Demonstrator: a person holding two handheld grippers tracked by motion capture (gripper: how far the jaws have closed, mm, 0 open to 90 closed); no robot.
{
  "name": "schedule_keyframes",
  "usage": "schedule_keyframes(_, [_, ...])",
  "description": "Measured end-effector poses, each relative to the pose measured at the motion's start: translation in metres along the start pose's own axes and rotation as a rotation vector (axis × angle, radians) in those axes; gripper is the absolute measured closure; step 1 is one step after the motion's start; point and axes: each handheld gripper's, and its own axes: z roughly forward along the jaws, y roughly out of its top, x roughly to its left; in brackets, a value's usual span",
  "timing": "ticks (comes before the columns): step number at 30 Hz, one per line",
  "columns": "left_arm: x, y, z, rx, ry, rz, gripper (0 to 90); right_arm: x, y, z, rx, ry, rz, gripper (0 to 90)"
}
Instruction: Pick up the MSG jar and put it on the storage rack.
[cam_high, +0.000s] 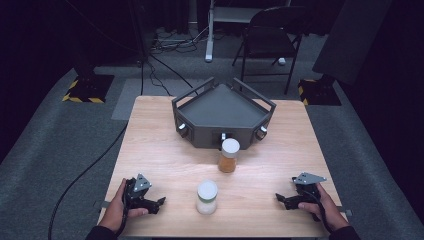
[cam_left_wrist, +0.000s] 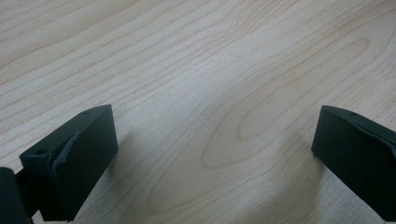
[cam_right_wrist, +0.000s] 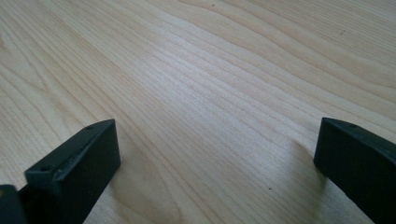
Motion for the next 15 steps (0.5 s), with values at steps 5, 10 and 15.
schedule_keyframes(5, [0.0001,0.0002,0.0000,0.001,0.000,0.000,0.2,-0.0008,0.0012,0.0009,0.002,0.000,0.003,0.0])
schedule_keyframes(10, [-0.0003,-0.0004,-0.0003,0.000,-0.001,0.000,0.3,-0.0004,0.0013,0.0011,0.001,-0.002,0.004,0.0])
schedule_keyframes(15, [-0.0008,-0.0006,-0.0007,0.001,-0.001,0.001,0.3,-0.0004,0.0013,0.0011,0.001,-0.002,0.005,0.0])
